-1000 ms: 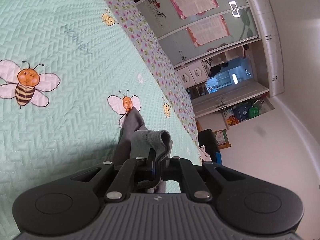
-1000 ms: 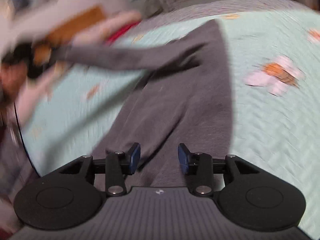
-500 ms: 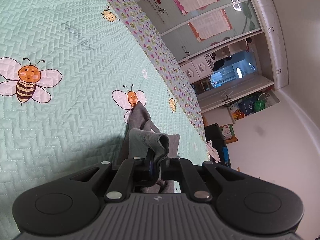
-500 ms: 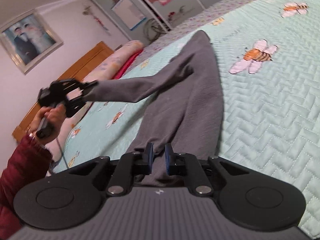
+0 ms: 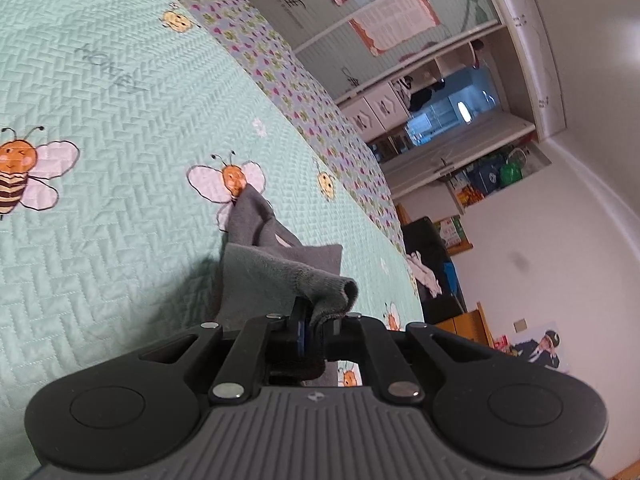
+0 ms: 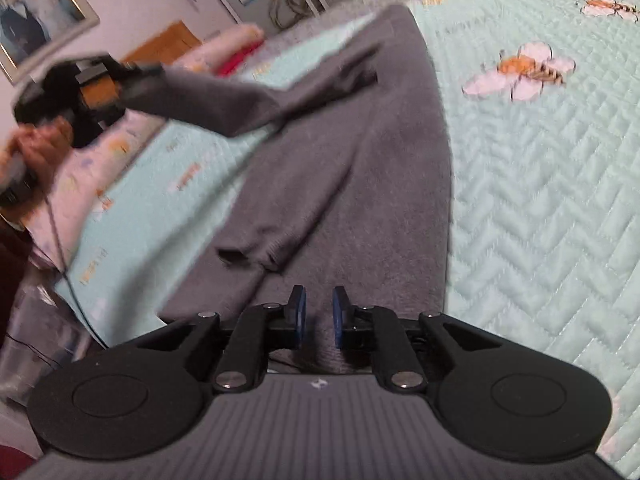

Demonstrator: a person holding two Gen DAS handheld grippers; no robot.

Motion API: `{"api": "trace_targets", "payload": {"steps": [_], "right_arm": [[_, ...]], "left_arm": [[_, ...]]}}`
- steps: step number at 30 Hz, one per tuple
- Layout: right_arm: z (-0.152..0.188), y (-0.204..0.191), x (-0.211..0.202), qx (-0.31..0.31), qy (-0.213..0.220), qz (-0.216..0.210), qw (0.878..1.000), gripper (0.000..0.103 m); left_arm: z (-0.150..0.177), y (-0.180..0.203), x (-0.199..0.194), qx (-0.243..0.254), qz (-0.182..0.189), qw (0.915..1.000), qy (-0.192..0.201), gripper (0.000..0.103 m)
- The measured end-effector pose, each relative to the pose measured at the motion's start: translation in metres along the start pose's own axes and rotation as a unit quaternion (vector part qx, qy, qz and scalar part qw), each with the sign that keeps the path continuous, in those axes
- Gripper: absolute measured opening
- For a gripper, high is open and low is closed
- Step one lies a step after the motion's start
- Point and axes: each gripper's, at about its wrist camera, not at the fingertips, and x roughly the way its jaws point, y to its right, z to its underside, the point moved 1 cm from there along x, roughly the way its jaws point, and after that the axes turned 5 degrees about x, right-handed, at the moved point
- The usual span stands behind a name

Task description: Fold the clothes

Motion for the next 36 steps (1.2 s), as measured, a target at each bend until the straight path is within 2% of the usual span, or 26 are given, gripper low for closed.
{"api": "trace_targets", "payload": {"steps": [1, 3, 6, 8, 11, 12, 15, 16, 19, 20, 22, 25, 29, 33, 35, 36], "right_arm": [[-0.002, -0.003, -0.004, -0.005, 0.006, 0.002, 1.0, 0.02], [-0.003, -0.018, 0.001, -0.062, 0.003, 0.04, 0.997, 0.029], [0.001, -0.041, 0.016, -0.139, -0.009, 0.083, 0.987, 0.029], [0.002, -0.049, 0.029, -0.164, -0.015, 0.128, 0.978, 0.027], [0.002, -0.057, 0.039, -0.176, -0.018, 0.169, 0.97, 0.022], [0.002, -0.057, 0.041, -0.176, -0.02, 0.174, 0.969, 0.021], [0.003, -0.055, 0.042, -0.174, -0.018, 0.182, 0.968, 0.007], [0.001, -0.051, 0.042, -0.155, -0.017, 0.177, 0.972, 0.004], [-0.016, -0.023, 0.036, -0.037, -0.017, 0.127, 0.991, 0.002], [-0.022, -0.015, 0.029, 0.005, -0.013, 0.099, 0.995, 0.002], [-0.027, -0.013, 0.02, 0.04, -0.004, 0.064, 0.997, 0.002], [-0.03, -0.024, 0.02, 0.023, 0.006, 0.046, 0.999, 0.002], [-0.011, -0.022, 0.046, -0.015, -0.01, 0.066, 0.998, 0.002], [-0.002, -0.03, 0.041, -0.067, 0.005, 0.072, 0.995, 0.006], [-0.005, -0.03, 0.036, -0.069, 0.005, 0.065, 0.995, 0.016], [-0.01, -0.027, 0.033, -0.056, 0.001, 0.057, 0.997, 0.027]], "left_arm": [[0.001, 0.001, 0.002, 0.002, 0.003, 1.0, -0.003, 0.005], [0.005, 0.001, 0.007, -0.001, 0.009, 0.9999, -0.006, 0.005], [0.011, 0.001, 0.013, -0.009, 0.017, 0.9998, -0.01, 0.006], [0.015, 0.001, 0.015, -0.012, 0.021, 0.9996, -0.013, 0.006], [0.017, 0.003, 0.017, -0.01, 0.025, 0.9995, -0.017, 0.007], [0.017, 0.003, 0.017, -0.009, 0.026, 0.9994, -0.018, 0.007], [0.019, 0.003, 0.02, -0.009, 0.03, 0.9992, -0.023, 0.007], [0.02, 0.003, 0.02, -0.01, 0.032, 0.9992, -0.024, 0.007], [0.021, 0.006, 0.021, -0.01, 0.037, 0.9989, -0.026, 0.007], [0.02, 0.007, 0.021, -0.009, 0.039, 0.9989, -0.026, 0.007], [0.018, 0.009, 0.02, -0.005, 0.041, 0.9989, -0.022, 0.007], [0.015, 0.008, 0.02, -0.008, 0.039, 0.9991, -0.015, 0.007], [0.017, 0.003, 0.021, -0.013, 0.035, 0.9991, -0.018, 0.007], [0.017, 0.0, 0.021, -0.013, 0.038, 0.9989, -0.023, 0.007], [0.017, 0.0, 0.021, -0.012, 0.042, 0.9988, -0.023, 0.007], [0.017, 0.0, 0.02, -0.011, 0.044, 0.9987, -0.023, 0.007]]}}
